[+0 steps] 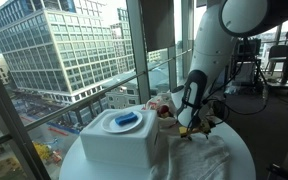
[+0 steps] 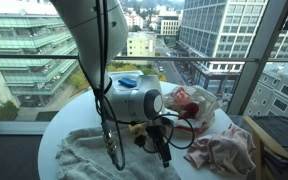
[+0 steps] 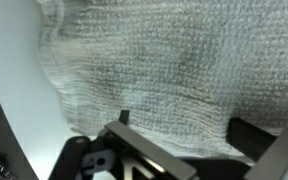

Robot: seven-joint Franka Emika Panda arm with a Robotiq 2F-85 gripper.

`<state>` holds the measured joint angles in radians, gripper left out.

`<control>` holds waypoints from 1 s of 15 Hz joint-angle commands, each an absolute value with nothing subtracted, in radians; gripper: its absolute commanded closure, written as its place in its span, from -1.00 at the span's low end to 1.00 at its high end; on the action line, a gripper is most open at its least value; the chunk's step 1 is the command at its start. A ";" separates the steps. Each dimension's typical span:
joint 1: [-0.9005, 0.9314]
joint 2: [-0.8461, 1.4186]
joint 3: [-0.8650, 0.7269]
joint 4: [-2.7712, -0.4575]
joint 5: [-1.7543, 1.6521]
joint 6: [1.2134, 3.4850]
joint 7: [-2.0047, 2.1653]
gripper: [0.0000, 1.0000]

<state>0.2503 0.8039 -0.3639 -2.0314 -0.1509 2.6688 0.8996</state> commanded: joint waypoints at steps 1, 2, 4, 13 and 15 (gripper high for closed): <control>0.277 0.815 -0.401 -2.020 -0.153 2.615 0.960 -1.00; 0.282 0.815 -0.409 -2.020 -0.157 2.601 0.979 -1.00; 0.290 0.816 -0.423 -2.015 -0.168 2.564 1.017 -1.00; 0.315 0.781 -0.442 -2.008 -0.280 2.442 1.227 -1.00; 0.321 0.750 -0.433 -2.033 -0.306 2.477 1.237 -1.00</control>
